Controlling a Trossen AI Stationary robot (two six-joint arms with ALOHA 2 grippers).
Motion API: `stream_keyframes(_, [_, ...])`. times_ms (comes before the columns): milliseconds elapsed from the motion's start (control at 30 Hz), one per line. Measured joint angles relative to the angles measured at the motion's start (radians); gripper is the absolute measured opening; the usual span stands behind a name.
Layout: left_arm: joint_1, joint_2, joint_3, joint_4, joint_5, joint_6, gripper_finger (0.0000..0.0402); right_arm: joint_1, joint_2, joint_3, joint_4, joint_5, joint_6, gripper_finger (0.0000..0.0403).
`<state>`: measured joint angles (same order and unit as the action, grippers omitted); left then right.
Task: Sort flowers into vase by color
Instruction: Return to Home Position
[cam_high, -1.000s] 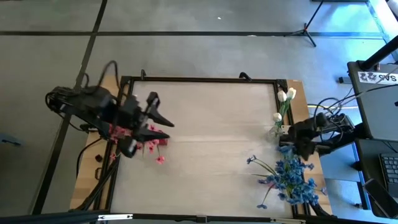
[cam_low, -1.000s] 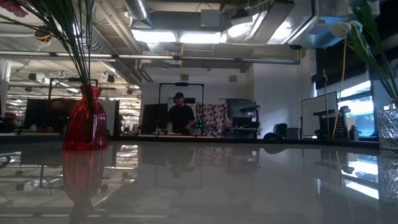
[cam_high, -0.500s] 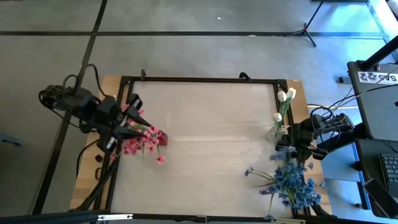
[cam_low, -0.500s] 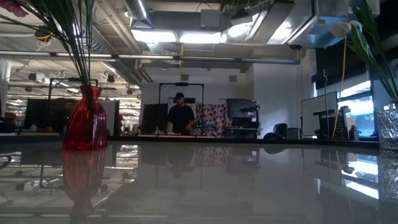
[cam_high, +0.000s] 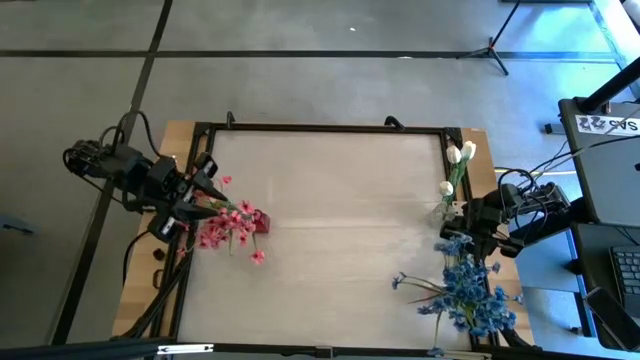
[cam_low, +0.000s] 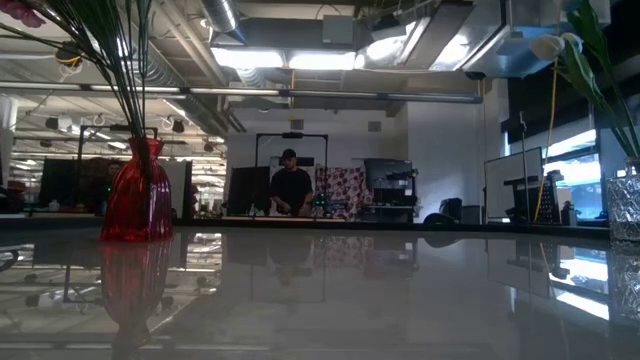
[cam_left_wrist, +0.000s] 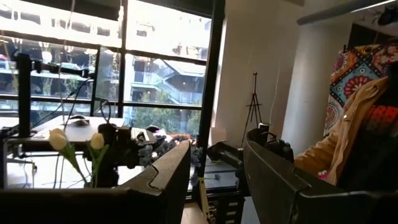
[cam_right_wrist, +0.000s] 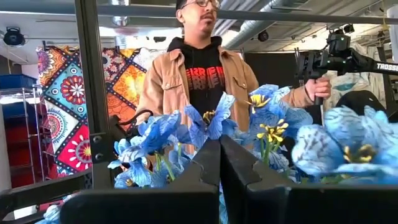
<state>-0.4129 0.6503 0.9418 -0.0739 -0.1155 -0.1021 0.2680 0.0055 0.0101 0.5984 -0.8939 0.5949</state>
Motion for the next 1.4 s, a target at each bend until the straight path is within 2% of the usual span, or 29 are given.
stream_keyframes(200, [0.000,-0.081,-0.060,-0.028,-0.096,-0.062,0.0146,0.000,0.000,0.000,0.000,-0.001,0.001,0.0001])
stream_keyframes(267, [0.000,-0.094,-0.072,-0.061,-0.090,-0.141,0.0146,0.000,0.000,0.000,0.000,-0.002,0.001,0.0001])
stream_keyframes(333, [0.000,-0.112,-0.088,-0.076,-0.016,-0.151,0.0146,0.000,0.000,0.000,0.000,-0.005,0.001,0.0001])
stream_keyframes(467, [0.000,-0.147,-0.099,0.029,0.158,-0.104,0.0146,0.000,0.000,0.000,0.000,-0.006,0.002,0.0001])
stream_keyframes(533, [0.000,-0.178,-0.099,0.035,0.193,-0.105,0.0146,0.000,0.000,0.000,0.000,-0.006,0.002,0.0001])
stream_keyframes(567, [0.000,-0.195,-0.099,0.036,0.168,-0.113,0.0146,0.000,0.000,0.000,0.000,-0.005,0.002,0.0001])
stream_keyframes(600, [0.000,-0.209,-0.099,0.036,0.100,-0.120,0.0146,0.000,0.000,0.000,-0.001,-0.005,0.002,0.0001])
stream_keyframes(733, [0.001,-0.238,-0.099,0.049,-0.272,-0.078,0.0146,0.000,0.000,0.000,-0.002,-0.005,0.002,0.0001])
stream_keyframes(833, [0.001,-0.258,-0.099,0.091,-0.399,0.005,0.0146,0.000,0.000,0.000,-0.002,-0.005,0.002,0.0001])
stream_keyframes(1000, [0.032,-0.349,-0.127,0.093,-0.432,0.098,0.0146,0.000,0.000,0.000,-0.003,-0.005,0.002,0.0001])
stream_keyframes(1167, [0.067,-0.531,-0.248,0.124,-0.448,0.113,0.0146,0.000,0.000,0.000,-0.003,-0.005,0.002,0.0001])
stream_keyframes(1267, [0.078,-0.642,-0.364,0.243,-0.451,0.149,0.0146,0.000,0.000,0.000,-0.003,-0.005,0.002,0.0001])
stream_keyframes(1400, [0.085,-0.645,-0.511,0.536,-0.523,0.288,0.0146,0.000,0.001,0.000,-0.003,-0.006,0.002,0.0001])
